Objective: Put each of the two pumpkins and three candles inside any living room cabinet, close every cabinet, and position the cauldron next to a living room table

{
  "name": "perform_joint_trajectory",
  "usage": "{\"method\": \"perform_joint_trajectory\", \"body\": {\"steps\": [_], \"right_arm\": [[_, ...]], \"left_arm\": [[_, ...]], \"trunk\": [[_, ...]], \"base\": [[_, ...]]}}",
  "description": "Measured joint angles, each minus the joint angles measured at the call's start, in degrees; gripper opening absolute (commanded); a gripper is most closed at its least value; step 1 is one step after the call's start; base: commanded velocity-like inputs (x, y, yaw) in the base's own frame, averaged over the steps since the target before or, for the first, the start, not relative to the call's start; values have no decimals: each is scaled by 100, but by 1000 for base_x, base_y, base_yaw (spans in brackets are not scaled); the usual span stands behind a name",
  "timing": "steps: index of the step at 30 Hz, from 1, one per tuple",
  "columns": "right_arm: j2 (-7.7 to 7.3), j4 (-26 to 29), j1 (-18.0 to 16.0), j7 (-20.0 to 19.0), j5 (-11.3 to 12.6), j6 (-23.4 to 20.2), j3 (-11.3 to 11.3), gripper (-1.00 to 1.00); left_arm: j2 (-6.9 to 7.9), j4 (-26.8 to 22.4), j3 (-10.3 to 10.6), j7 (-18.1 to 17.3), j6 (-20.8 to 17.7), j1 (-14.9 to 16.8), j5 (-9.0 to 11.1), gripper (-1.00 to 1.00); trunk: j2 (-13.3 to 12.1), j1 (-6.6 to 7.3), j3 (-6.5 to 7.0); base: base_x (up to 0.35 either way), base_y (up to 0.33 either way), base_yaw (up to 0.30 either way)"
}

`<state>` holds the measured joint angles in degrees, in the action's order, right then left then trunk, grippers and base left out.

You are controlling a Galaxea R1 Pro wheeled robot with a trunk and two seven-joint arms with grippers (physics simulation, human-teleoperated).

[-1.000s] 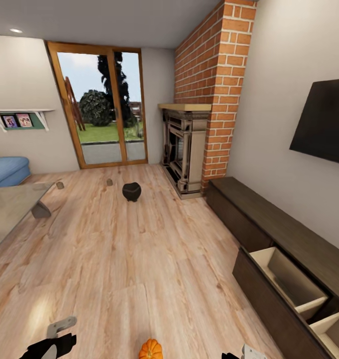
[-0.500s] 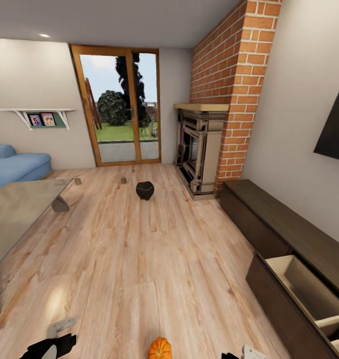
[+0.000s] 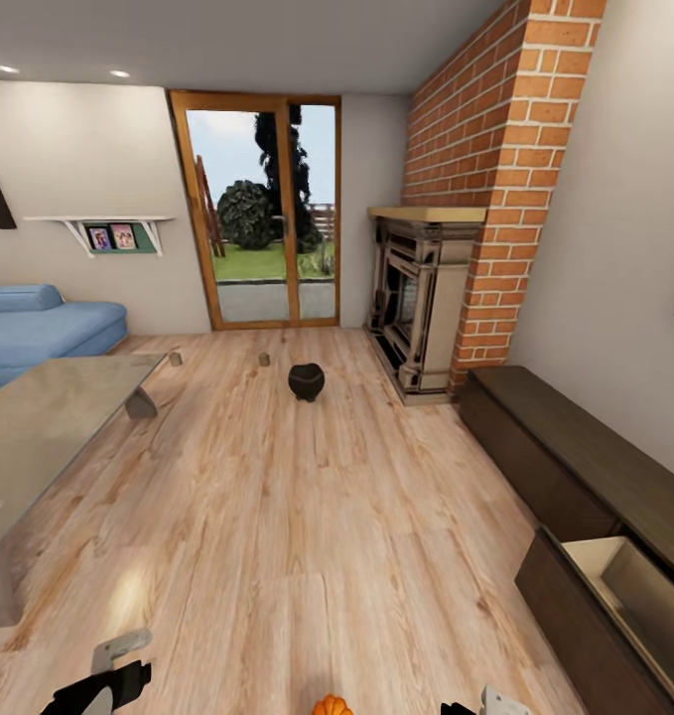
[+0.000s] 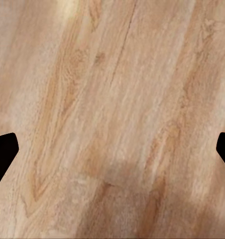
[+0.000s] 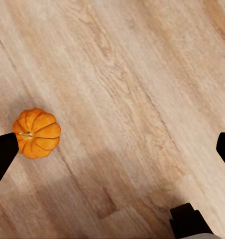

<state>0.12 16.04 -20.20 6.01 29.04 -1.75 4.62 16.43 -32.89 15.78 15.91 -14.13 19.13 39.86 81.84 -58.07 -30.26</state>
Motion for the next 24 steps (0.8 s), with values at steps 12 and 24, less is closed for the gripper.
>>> {"method": "perform_joint_trajectory", "body": {"steps": [12, 24], "right_arm": [[6, 3, 0, -5, 0, 0, 0, 100], [-62, 70, -66, -57, 63, -2, -59, 100]], "left_arm": [[0, 4, 0, -1, 35, 0, 4, 100], [65, -59, -65, -67, -31, -62, 69, 100]], "trunk": [[0, 0, 0], [0, 0, 0]], "base": [[19, 111, 0], [48, 87, 0]]}}
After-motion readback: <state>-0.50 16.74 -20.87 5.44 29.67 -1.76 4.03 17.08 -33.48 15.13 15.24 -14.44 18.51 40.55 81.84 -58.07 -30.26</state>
